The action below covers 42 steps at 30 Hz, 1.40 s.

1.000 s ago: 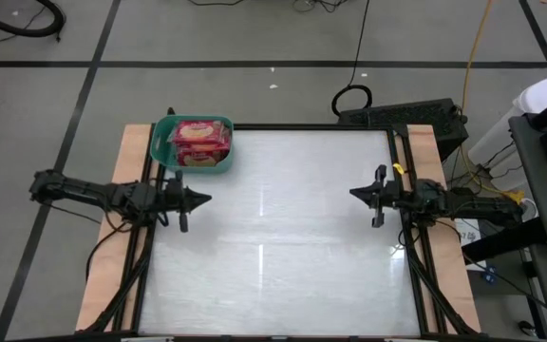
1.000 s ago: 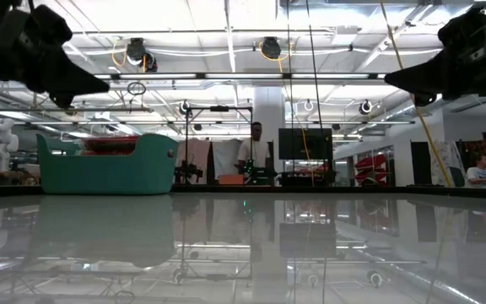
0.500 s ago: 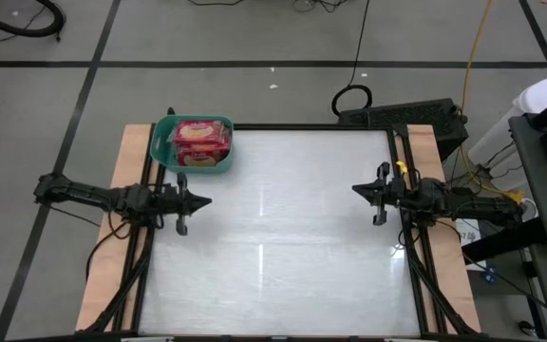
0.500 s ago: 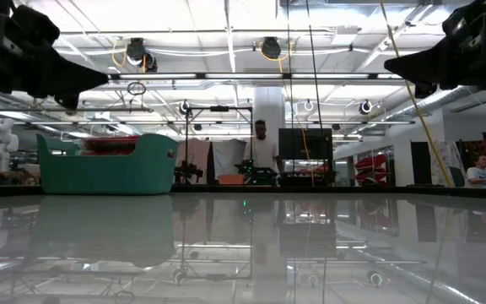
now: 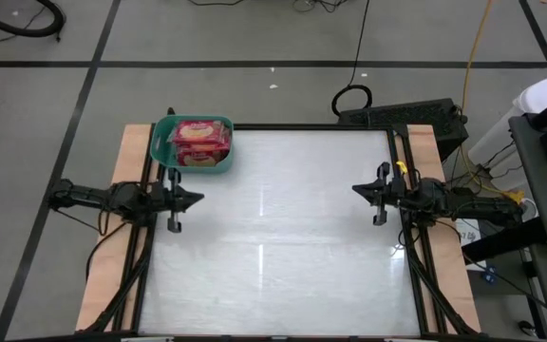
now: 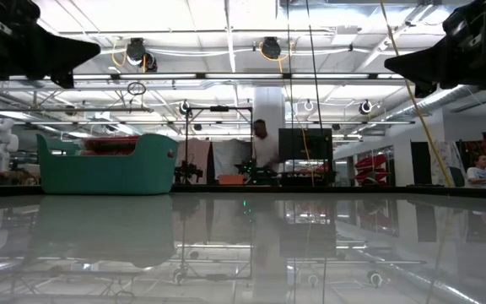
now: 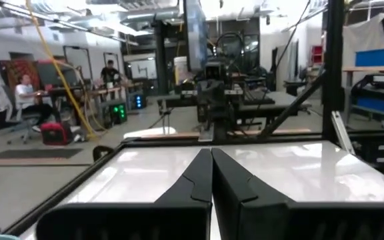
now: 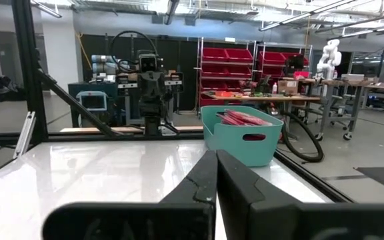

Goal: Sort popcorn bags into baskets
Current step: Return to Home Position

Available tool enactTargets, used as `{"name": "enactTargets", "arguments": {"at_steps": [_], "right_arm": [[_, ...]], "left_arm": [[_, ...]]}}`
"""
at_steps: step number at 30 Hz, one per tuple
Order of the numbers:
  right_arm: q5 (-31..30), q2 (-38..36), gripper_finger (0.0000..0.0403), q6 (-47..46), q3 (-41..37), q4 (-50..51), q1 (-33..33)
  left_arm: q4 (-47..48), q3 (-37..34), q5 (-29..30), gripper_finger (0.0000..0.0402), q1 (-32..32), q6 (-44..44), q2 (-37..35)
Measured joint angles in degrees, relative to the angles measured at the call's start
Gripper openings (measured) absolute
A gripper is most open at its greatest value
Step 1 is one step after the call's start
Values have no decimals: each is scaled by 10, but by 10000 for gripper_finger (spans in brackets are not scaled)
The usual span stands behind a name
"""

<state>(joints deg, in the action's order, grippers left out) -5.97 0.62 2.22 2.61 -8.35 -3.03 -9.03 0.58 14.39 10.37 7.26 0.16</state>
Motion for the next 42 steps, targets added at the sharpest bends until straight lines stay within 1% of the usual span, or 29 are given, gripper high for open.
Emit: {"name": "enactTargets", "arguments": {"at_steps": [4,8,12,18,42], "right_arm": [[0,0,0,0,0,0,0],[0,0,0,0,0,0,0],[0,0,0,0,0,0,0],[0,0,0,0,0,0,0],[0,0,0,0,0,0,0]], "left_arm": [[17,0,-21,1,-1,-11,0],[66,1,-27,1,-1,-49,0],[66,1,-29,5,-1,-63,8],[63,1,-28,20,-1,-48,9],[55,0,-26,24,-1,-47,9]]}}
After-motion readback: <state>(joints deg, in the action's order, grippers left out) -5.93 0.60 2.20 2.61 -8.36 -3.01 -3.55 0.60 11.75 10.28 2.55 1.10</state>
